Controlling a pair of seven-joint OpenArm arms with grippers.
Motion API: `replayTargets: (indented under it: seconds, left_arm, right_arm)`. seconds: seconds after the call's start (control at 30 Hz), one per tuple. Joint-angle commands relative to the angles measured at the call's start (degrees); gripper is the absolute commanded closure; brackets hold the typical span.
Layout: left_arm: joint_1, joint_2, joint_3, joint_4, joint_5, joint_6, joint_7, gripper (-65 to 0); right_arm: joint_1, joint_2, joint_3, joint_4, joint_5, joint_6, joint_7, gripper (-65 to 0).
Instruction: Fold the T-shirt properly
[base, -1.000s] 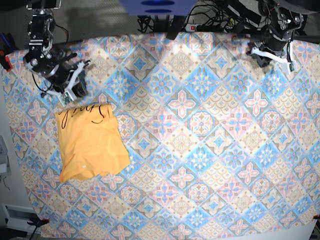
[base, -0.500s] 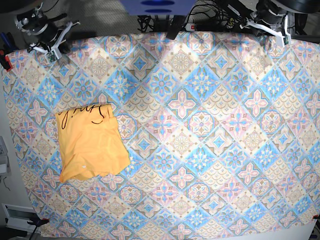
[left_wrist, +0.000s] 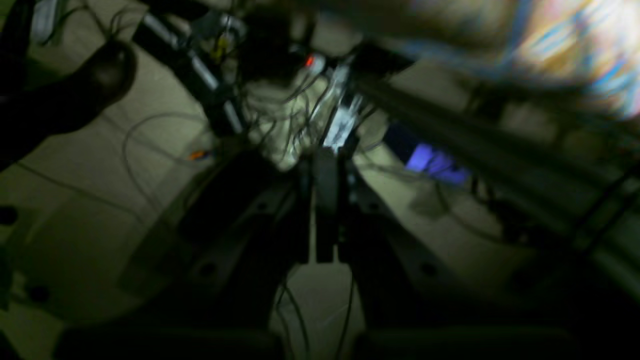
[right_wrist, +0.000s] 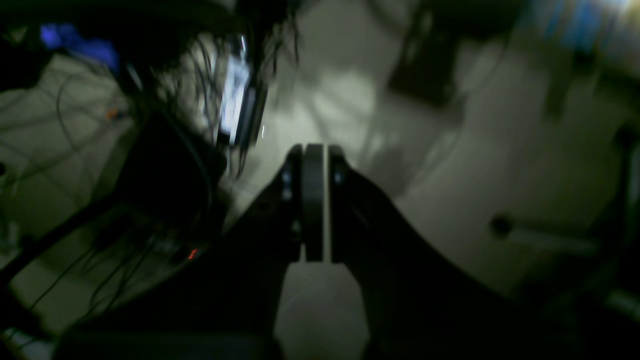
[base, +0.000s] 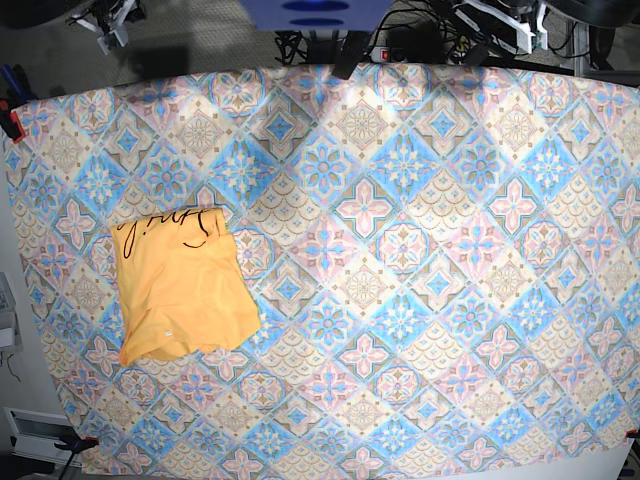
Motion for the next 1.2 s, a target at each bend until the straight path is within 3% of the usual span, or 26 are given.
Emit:
replayTargets:
  seconds: [0.0, 0.17, 0.37, 0.7, 0.8, 1.0, 1.17]
  left_arm:
    - [0.95, -0.27, -0.28, -0.66, 1.16, -0.13, -1.33, 0.0]
    - [-1.69, -2.56, 4.99, -10.33, 6.17, -0.13, -5.38, 0.0]
    - [-6.61, -5.02, 13.78, -24.93, 9.78, 0.04, -13.29, 0.0]
    - [-16.37, -5.02, 14.48, -43.12, 15.84, -0.05, -17.33, 0.0]
    - [-17.60, -5.02, 14.66, -47.70, 17.51, -0.05, -22.35, 0.0]
    - [-24.90, -5.02, 22.57, -62.46, 22.26, 0.13, -29.47, 0.0]
    - [-32.63, -6.08, 29.43, -78.55, 22.26, 0.13, -37.82, 0.0]
  right_arm:
    - [-0.58, 0.18, 0.39, -1.23, 0.35, 0.12, 0.67, -0.8]
    - [-0.32, -0.17, 0.13, -9.67, 0.26, 0.12, 1.82, 0.0]
    - [5.74, -0.09, -6.56, -23.73, 0.08, 0.12, 8.15, 0.0]
    - [18.05, -0.09, -7.26, -51.60, 0.00, 0.12, 22.74, 0.0]
    - [22.10, -0.09, -8.05, -60.66, 0.00, 0.12, 27.40, 0.0]
    - [29.22, -0.26, -14.03, -74.81, 0.00, 0.12, 39.00, 0.0]
    - [32.73, -3.43, -15.35, -79.73, 0.08, 0.12, 42.17, 0.0]
